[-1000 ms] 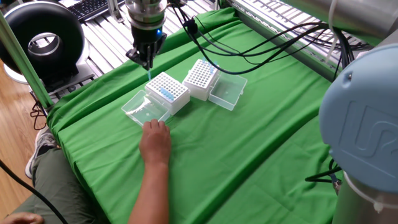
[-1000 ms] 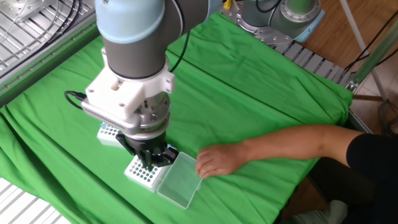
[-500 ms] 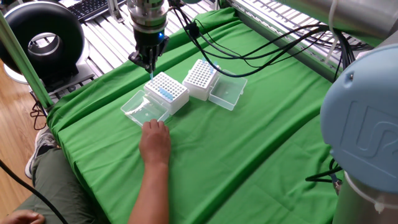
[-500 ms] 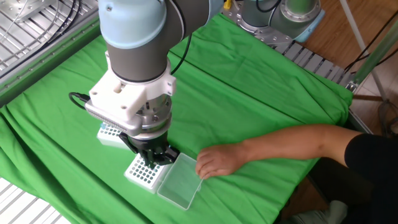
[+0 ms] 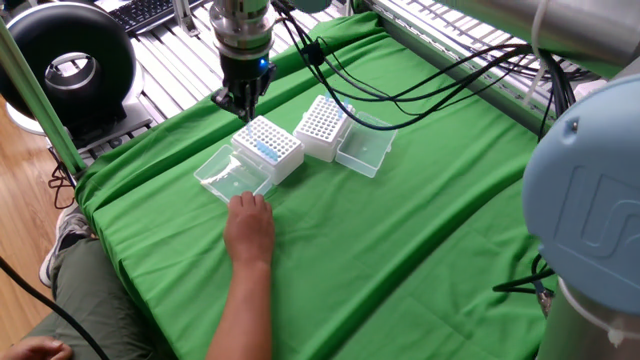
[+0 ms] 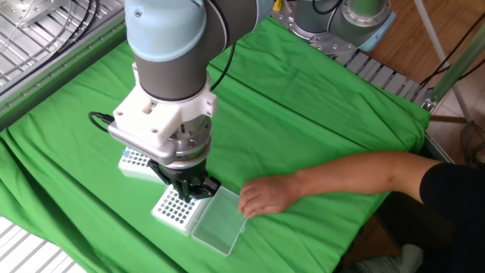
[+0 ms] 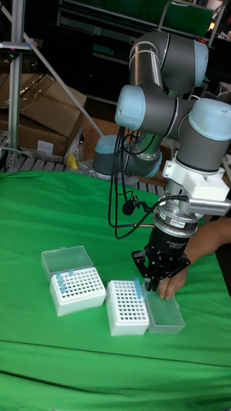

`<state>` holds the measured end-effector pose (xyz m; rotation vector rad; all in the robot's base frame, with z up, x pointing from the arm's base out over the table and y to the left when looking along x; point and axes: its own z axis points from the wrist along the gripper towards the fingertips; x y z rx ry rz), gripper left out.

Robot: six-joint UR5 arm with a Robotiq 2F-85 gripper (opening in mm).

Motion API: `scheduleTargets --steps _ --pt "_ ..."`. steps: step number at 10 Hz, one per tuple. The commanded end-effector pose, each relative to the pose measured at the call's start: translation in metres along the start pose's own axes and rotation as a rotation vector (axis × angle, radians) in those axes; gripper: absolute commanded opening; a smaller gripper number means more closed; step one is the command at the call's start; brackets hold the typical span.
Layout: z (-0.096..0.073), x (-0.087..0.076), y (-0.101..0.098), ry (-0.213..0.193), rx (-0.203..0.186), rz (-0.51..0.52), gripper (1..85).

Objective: Insert a medium pipette tip into the holder for medium pipette tips

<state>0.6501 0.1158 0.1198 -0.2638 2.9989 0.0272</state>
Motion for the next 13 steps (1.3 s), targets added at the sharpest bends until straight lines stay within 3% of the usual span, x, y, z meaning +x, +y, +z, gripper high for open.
scheduleTargets --steps 1,7,9,10,13 --pt "0.007 0.005 0.0 -0.007 -0.004 0.006 1.0" --pt "0.013 0.006 -0.001 -0.018 0.001 -0.002 1.0" --pt "0.019 0.01 0.004 -0.006 -0.027 -0.031 3.0" --pt "0.02 0.013 0.004 0.003 -0.032 -0.071 18.7" --pt "0.023 0.018 -0.004 0.013 -0.022 -0.112 31.0"
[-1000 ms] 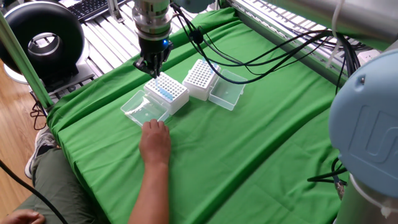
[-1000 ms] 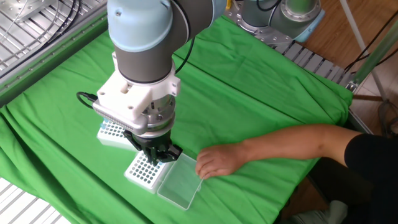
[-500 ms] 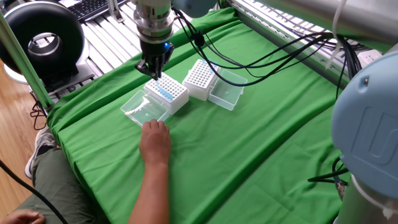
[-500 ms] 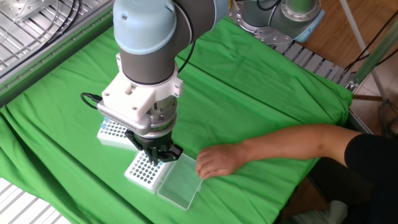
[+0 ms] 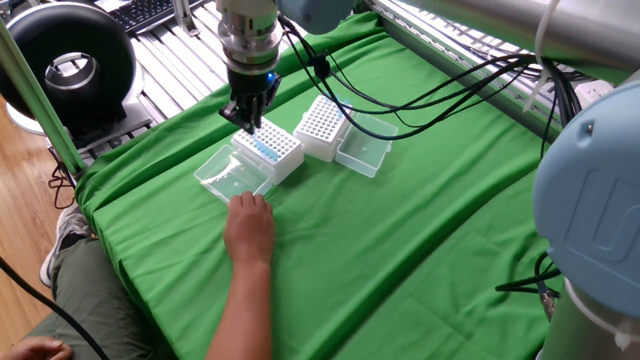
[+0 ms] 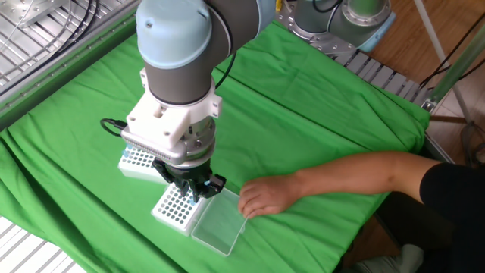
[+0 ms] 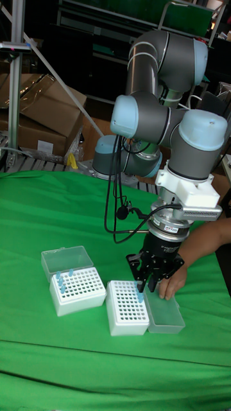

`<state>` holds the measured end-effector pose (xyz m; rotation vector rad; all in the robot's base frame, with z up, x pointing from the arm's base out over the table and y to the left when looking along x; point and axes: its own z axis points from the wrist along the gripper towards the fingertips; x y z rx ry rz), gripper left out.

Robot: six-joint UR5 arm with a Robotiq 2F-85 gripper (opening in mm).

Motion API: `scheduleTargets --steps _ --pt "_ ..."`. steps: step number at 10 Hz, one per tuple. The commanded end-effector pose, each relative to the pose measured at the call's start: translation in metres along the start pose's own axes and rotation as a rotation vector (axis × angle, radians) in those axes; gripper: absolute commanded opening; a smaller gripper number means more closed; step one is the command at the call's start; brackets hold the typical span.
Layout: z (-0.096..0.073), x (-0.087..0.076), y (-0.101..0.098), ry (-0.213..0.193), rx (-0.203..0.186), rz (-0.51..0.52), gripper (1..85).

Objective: Insert a medium pipette tip into the holder for medium pipette tips

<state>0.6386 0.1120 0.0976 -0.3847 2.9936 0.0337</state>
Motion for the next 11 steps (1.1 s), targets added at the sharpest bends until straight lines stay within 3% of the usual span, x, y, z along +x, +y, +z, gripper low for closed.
scheduleTargets --steps 1,3,7,11 --pt "0.003 0.005 -0.007 0.004 -0.007 -0.042 31.7" --pt "0.003 0.017 -0.036 0.014 0.009 -0.1 29.7" --pt "0.001 0.063 -0.104 0.029 0.02 -0.248 31.0" --pt "0.001 0.113 -0.144 0.056 0.033 -0.304 31.7"
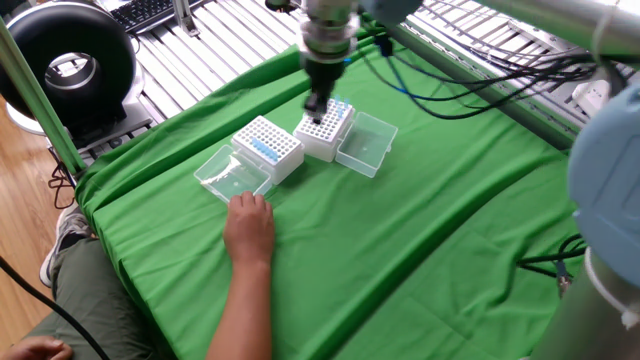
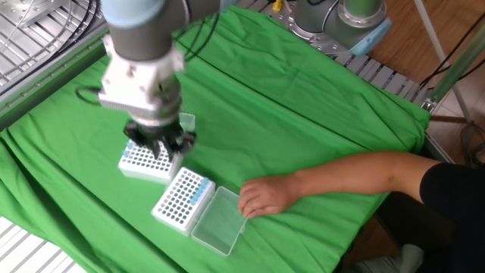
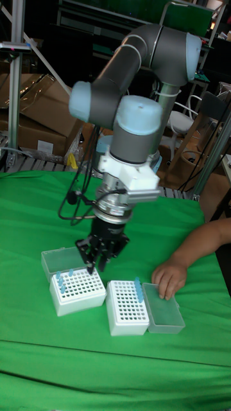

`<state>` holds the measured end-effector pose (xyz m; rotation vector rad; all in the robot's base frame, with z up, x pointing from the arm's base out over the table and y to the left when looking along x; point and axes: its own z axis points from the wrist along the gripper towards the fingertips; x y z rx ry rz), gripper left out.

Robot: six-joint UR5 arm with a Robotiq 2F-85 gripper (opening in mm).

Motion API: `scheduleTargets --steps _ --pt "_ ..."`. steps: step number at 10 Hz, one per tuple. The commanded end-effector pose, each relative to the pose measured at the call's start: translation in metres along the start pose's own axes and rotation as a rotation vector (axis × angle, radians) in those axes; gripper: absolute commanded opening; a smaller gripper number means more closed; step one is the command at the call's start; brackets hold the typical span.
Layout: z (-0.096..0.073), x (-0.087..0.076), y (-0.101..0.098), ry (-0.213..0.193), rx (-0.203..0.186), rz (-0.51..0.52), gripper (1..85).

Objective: Insert a medium pipette tip into the holder for medium pipette tips

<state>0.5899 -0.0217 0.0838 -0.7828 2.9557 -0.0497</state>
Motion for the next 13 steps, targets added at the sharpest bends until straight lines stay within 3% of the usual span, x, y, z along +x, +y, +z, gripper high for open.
scheduleTargets --steps 1,4,7,13 --pt "0.0 0.044 -0.023 0.01 -0.003 -0.049 31.7" --pt "0.003 0.046 -0.03 0.0 0.002 -0.061 31.7" --pt "0.003 0.035 -0.038 -0.001 0.026 -0.069 31.3" --pt "0.011 0.019 -0.041 -0.045 0.025 -0.09 30.7"
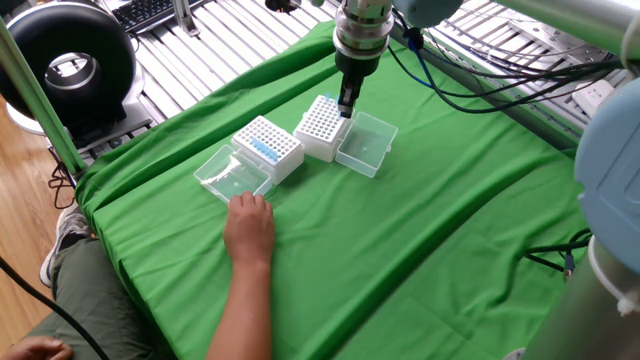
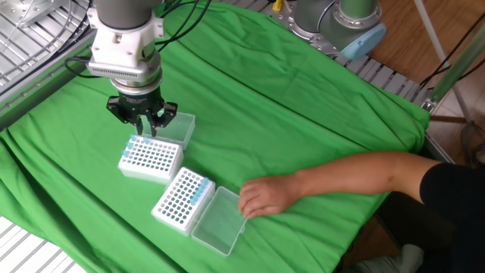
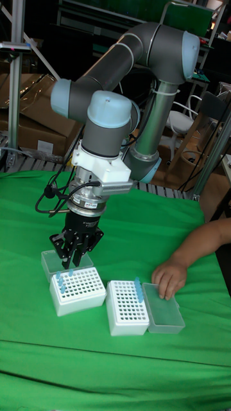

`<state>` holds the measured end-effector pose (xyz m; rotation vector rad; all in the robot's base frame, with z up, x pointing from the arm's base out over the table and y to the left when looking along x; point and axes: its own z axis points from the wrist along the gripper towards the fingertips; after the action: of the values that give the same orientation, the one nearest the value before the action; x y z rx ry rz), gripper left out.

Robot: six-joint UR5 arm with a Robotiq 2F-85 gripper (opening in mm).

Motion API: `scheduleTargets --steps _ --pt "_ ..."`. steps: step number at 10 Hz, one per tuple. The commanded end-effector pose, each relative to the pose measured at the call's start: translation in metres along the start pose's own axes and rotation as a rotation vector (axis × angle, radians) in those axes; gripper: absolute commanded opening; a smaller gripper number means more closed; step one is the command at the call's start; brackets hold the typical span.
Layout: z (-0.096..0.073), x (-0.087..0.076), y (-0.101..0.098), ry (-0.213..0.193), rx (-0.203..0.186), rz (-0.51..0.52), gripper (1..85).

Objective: Insert a medium pipette tip into the holder for medium pipette tips

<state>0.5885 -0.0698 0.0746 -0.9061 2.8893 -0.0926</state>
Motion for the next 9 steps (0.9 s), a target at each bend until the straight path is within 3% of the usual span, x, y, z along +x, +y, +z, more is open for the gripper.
scheduleTargets --steps 1,9 --pt "0.003 -0.007 -0.001 -0.026 -0.005 0.0 30.7" --pt "0.013 -0.008 0.007 -0.045 -0.033 0.019 27.0"
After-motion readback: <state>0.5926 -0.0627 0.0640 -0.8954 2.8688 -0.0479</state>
